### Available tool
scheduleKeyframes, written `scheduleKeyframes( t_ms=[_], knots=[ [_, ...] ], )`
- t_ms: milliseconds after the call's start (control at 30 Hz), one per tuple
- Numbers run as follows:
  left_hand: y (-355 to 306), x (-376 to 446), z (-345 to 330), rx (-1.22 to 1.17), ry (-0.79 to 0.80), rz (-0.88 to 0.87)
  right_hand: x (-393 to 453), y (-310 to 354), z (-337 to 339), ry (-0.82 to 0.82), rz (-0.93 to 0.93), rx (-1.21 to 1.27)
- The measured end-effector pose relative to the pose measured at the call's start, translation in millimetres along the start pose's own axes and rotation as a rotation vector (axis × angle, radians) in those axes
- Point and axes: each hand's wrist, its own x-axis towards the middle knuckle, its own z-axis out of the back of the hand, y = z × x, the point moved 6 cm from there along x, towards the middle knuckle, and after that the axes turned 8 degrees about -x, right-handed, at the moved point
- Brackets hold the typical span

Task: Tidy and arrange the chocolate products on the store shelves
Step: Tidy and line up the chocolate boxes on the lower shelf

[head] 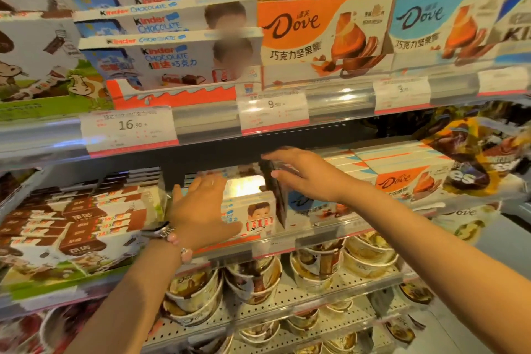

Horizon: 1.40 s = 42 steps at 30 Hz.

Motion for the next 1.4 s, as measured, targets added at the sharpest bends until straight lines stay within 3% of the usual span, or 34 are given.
scheduleKeyframes(
  t_ms=[200, 300, 500, 733, 900, 1400],
  knots=[
    [-95.1, 8.7, 6.3, -0.232, -0.181, -0.192, -56.1, -66.4, 44.5, -0.141, 0.022, 0.000],
    [-135.4, 18.9, -0.6, -0.341, -0.140, -0.230, -84.3, -107.0, 65.2, -0.136, -0.018, -0.011],
    [-183.8, 49.0, -20.0, -0.321, -0.034, -0.260, -120.3, -172.4, 90.9, -0.017, -0.082, -0.101],
    [-194.1, 60.0, -35.8, -0.217, -0.068, -0.151, -126.8, -205.9, 80.2, 0.095, -0.089, -0.216],
    [-191.9, 60.0, -40.0, -0.216, -0.098, -0.108, -124.8, -211.0, 75.5, 0.009, -0.024, -0.323],
    [-191.4, 64.9, -37.2, -0.171, 0.006, -0.217, -123.2, -204.9, 79.7, 0.019, -0.046, -0.374]
  ],
)
